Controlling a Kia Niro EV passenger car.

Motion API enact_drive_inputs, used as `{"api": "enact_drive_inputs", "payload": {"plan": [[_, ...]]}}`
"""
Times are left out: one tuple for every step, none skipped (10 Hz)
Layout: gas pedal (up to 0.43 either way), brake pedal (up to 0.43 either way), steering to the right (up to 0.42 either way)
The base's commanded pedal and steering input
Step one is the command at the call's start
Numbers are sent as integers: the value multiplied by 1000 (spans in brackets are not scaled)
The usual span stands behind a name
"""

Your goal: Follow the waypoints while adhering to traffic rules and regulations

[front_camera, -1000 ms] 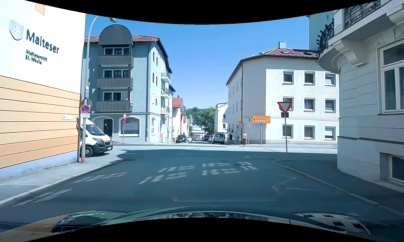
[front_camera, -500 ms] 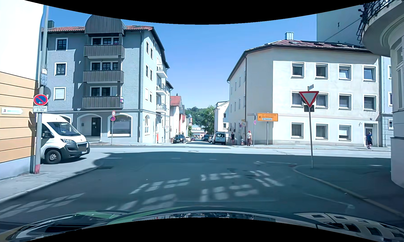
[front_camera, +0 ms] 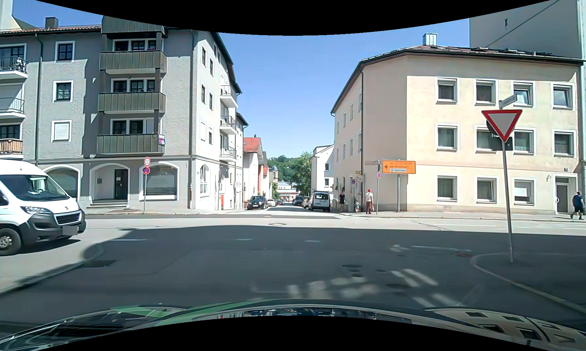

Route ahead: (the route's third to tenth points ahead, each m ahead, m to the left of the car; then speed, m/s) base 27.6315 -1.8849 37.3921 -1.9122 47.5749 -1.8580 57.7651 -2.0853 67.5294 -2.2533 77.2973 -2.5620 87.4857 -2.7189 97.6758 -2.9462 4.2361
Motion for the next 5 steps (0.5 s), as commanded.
{"api": "enact_drive_inputs", "payload": {"plan": [[0, 268, -5], [0, 274, -5], [0, 274, -5], [0, 274, -5], [0, 274, -5]]}}
